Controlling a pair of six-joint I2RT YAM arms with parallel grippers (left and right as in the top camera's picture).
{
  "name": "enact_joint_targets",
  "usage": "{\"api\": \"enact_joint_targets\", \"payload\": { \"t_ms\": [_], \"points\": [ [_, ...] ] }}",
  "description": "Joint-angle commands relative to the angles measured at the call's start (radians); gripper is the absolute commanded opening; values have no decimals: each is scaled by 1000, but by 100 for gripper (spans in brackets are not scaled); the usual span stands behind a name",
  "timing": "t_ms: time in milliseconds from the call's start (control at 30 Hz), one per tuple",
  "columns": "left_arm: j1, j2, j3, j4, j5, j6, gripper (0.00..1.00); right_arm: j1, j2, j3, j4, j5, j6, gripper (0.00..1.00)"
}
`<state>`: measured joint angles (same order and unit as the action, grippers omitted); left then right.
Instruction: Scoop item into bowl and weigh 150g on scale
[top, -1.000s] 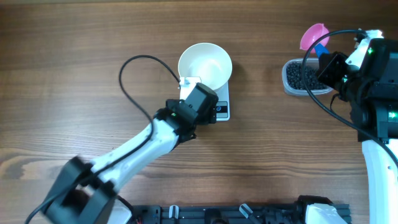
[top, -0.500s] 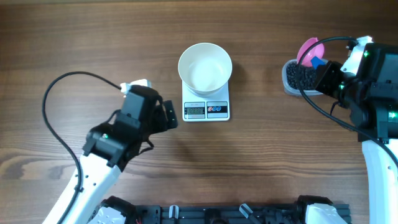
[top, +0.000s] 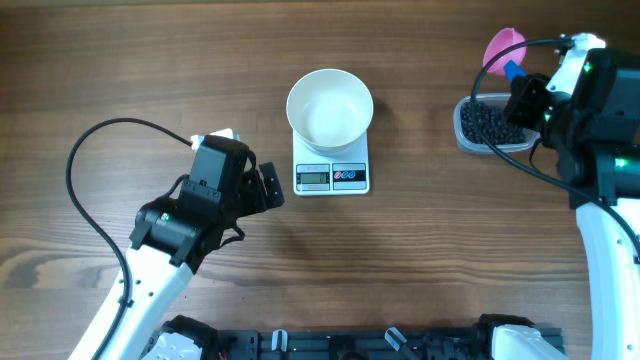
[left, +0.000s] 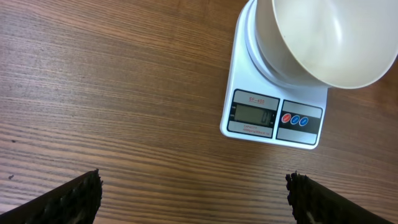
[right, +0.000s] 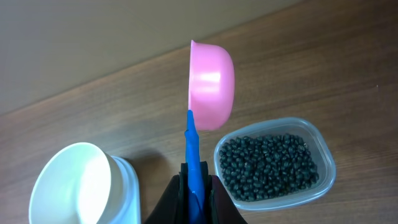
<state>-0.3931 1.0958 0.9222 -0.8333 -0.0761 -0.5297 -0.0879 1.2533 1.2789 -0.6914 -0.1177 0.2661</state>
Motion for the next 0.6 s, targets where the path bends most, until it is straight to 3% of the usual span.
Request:
{"api": "enact_joint_targets", "payload": {
  "t_ms": [0, 167, 333, 567],
  "points": [
    [5, 3, -4, 2, 12, -3, 100, -1, 34, 15, -17, 20, -38, 4],
    [5, 3, -4, 2, 13, -3, 100, -2, 39, 15, -2, 21, -40, 4],
    [5, 3, -4, 2, 12, -2, 100, -2, 39, 15, -1, 43, -145, 4],
    [5, 3, -4, 2, 12, -3, 100, -2, 39, 15, 69, 147, -81, 4]
  ]
}}
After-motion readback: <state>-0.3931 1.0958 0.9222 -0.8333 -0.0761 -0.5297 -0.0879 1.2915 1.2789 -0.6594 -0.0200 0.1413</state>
